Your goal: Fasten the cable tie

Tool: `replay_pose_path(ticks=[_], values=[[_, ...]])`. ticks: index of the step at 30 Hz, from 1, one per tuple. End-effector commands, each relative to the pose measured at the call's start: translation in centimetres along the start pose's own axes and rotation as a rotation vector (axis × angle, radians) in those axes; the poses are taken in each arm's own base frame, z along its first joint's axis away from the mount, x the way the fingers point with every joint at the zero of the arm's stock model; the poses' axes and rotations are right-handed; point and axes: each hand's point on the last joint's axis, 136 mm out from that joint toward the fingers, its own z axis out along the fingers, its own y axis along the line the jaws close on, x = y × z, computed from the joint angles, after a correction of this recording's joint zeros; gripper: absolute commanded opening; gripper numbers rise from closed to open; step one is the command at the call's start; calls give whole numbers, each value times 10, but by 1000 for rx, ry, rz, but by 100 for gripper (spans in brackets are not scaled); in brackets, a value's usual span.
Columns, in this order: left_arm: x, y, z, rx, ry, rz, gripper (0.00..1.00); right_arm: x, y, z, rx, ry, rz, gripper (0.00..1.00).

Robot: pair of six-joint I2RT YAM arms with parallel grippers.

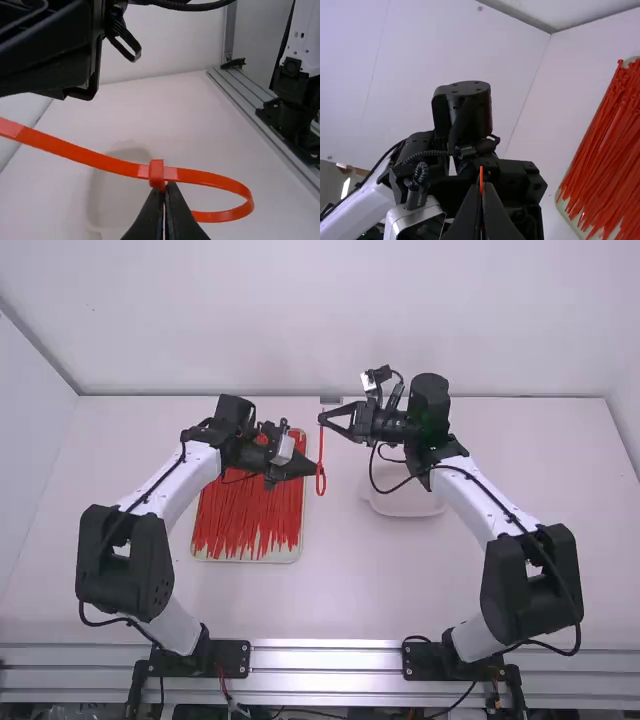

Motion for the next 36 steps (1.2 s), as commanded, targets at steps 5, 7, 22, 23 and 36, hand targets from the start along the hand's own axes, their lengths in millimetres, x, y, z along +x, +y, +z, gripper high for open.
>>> replay_pose_path(ticks=[5,7,22,23,36], values=[[12,-12,8,24,31,-47,2,-38,20,-13,3,-114,-73,0],[12,-13,8,24,30,-47,2,-39,22,-13,-3,-118,-85,0],[18,-18,11,34,29,-61,2,-58,43,-24,-26,-146,-129,0],[18,-19,11,36,31,-63,2,-59,45,-26,-28,-147,-130,0],[18,-19,11,36,29,-67,2,-69,51,-34,-29,-169,-154,0]])
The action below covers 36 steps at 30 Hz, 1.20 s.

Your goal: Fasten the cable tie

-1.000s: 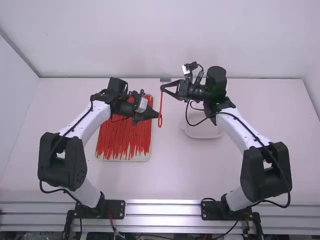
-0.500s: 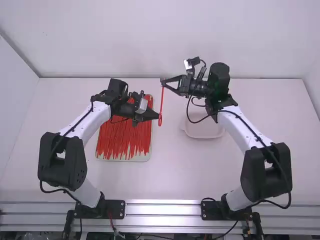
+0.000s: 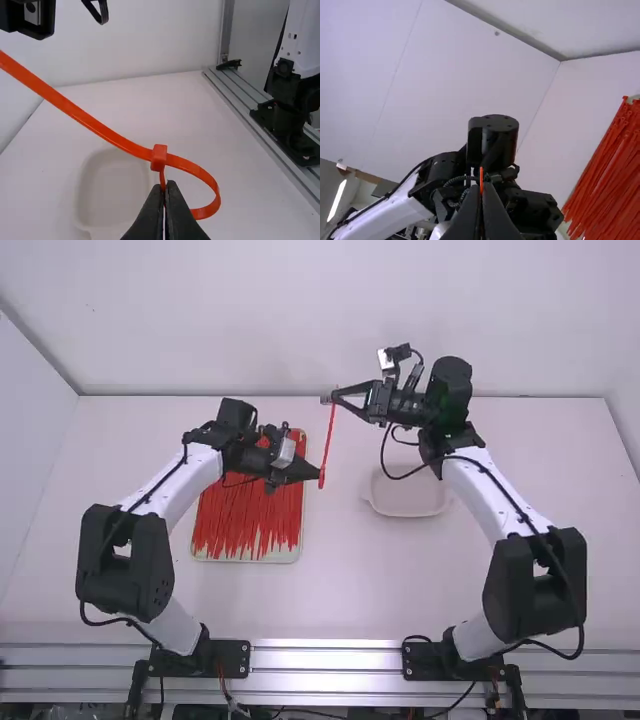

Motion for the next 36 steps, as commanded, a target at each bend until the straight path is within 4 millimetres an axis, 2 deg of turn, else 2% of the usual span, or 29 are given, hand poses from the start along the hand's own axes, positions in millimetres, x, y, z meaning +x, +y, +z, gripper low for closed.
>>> replay_pose_path(ticks=[1,5,6,7,10,12,14,15,18,22,27,29,33,36], values=[[14,-12,9,23,30,-36,2,-36,22,-10,6,-110,-89,0],[8,-9,3,16,-8,-26,2,-35,22,-10,3,-104,-96,0],[6,-8,2,15,-18,-30,2,-34,23,-9,2,-100,-96,6],[4,-4,0,6,-27,-36,2,-33,23,-9,-3,-92,-97,17],[3,4,-4,-16,-27,-56,2,-31,23,-10,-6,-79,-92,31],[0,13,-8,-37,-31,-60,2,-27,22,-9,-11,-64,-92,49],[-1,17,-10,-46,-33,-59,2,-24,23,-8,-16,-52,-106,52],[-4,25,-13,-61,-38,-53,2,-18,23,-5,-21,-24,-100,67],[-14,37,-19,-82,-59,-54,2,-9,18,-1,-12,6,-86,75],[-28,47,-26,-91,-90,-40,2,1,13,3,-2,41,-75,75],[-45,55,-28,-91,-113,-27,2,13,13,12,-6,78,-73,62],[-51,54,-28,-76,-124,-26,2,15,14,14,-10,85,-74,60],[-59,56,-29,-70,-133,-25,2,18,15,16,-16,93,-81,44],[-63,57,-30,-71,-136,-22,2,19,16,16,-21,101,-81,40]])
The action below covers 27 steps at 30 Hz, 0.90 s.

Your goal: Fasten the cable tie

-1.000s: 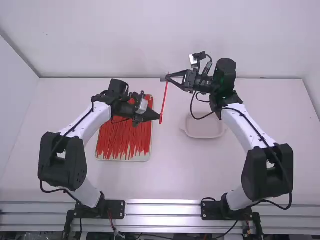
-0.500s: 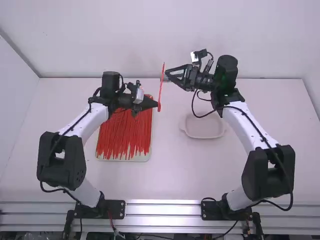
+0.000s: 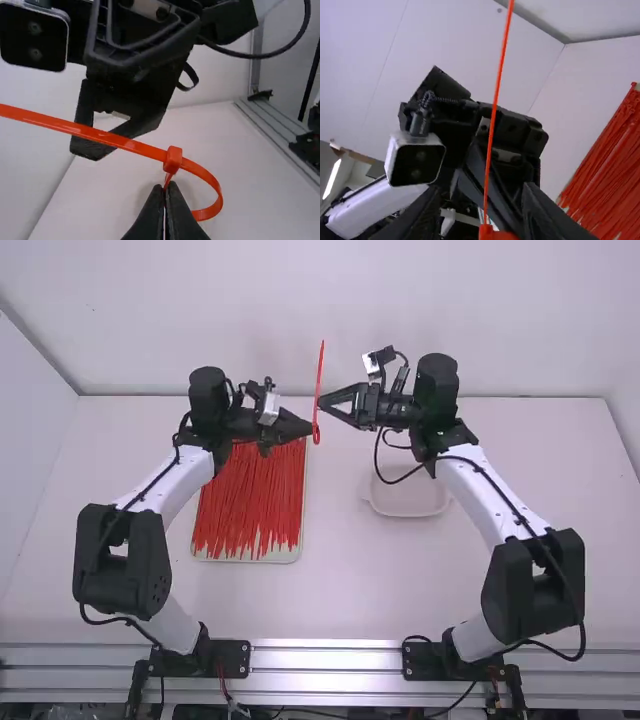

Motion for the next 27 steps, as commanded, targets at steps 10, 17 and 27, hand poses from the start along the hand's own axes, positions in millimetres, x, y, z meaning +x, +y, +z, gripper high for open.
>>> replay_pose_path(ticks=[10,17,27], values=[[-13,-5,6,35,-18,-56,2,4,16,6,-39,35,-39,30],[-12,-5,6,34,-17,-66,2,6,16,7,-42,40,-38,22],[-8,1,11,-6,-6,-93,2,8,18,10,-46,48,-39,0]])
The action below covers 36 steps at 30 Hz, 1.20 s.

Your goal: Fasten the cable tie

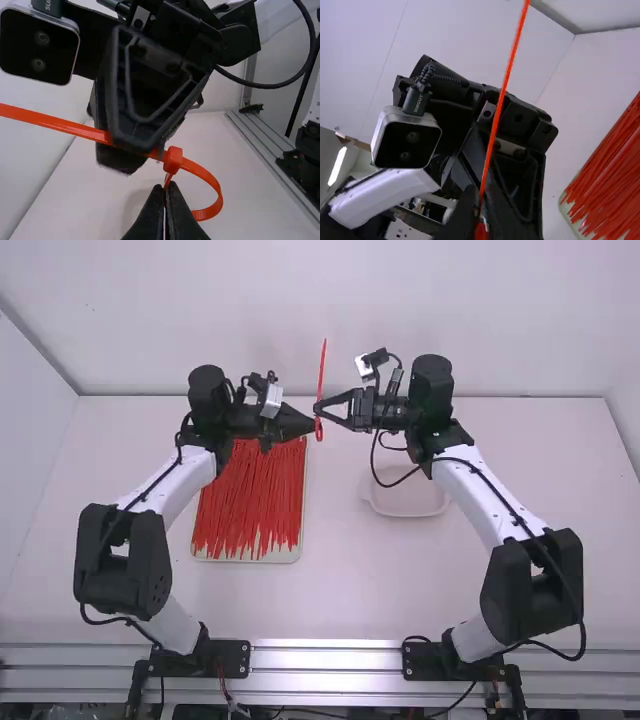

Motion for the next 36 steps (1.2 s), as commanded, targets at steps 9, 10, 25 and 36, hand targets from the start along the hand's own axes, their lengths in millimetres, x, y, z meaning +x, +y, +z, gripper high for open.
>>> replay_pose_path(ticks=[9,10,25,36], values=[[2,3,8,-26,5,-13,2,-1,10,1,-21,13,-73,0],[2,4,6,-28,5,-13,2,-1,10,1,-21,13,-76,0],[0,13,5,-81,4,-91,18,-4,-8,-29,-11,1,-84,0],[4,27,-22,-153,-1,-253,99,12,-45,-59,16,-9,-83,0]])
